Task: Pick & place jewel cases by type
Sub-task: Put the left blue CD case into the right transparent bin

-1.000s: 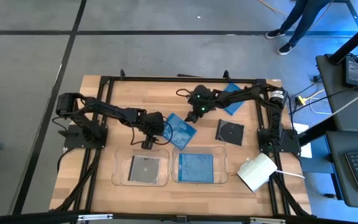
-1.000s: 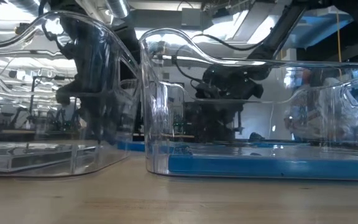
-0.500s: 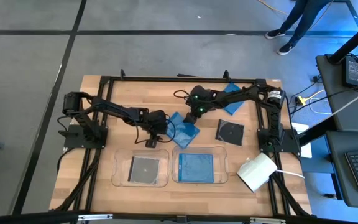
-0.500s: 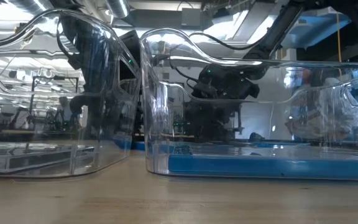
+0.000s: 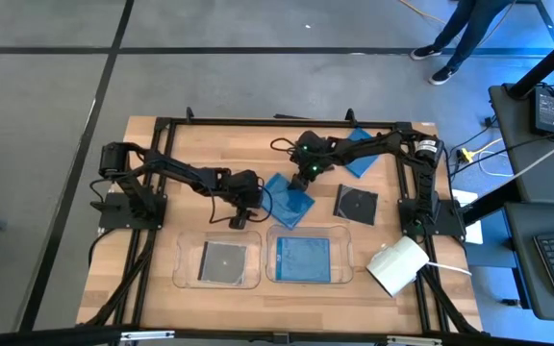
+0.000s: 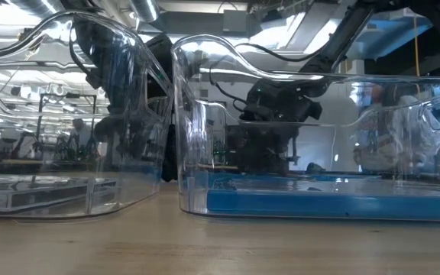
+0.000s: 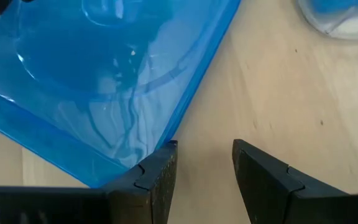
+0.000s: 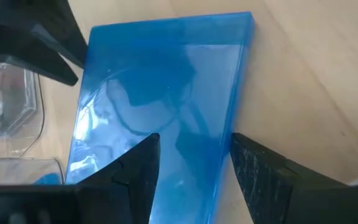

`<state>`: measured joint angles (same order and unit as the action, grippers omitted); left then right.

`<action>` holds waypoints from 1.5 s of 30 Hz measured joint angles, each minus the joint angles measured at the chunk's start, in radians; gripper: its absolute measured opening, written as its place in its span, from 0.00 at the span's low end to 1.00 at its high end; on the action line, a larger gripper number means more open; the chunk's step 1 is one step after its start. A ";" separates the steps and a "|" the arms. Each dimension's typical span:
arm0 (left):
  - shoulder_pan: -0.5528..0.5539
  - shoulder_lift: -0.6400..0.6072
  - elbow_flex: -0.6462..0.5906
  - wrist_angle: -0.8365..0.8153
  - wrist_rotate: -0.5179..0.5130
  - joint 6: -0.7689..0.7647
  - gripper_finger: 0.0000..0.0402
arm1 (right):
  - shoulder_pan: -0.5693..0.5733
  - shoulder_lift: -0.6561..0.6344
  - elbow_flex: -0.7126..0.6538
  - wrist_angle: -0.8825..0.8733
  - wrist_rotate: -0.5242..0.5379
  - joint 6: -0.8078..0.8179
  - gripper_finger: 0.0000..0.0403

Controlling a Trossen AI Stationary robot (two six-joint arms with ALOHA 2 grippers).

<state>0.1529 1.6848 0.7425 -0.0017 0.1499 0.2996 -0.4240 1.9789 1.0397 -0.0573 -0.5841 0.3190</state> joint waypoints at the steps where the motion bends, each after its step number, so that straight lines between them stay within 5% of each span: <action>1: 0.003 0.002 0.000 0.005 0.000 -0.001 0.38 | 0.000 0.000 0.000 0.002 -0.001 0.009 0.49; 45: 0.019 0.077 0.005 0.038 0.018 -0.077 0.38 | -0.005 0.006 0.031 0.024 -0.154 -0.126 0.49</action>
<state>0.1715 1.7622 0.7479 0.0364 0.1682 0.2230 -0.4290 1.9846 1.0706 -0.0330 -0.7380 0.1932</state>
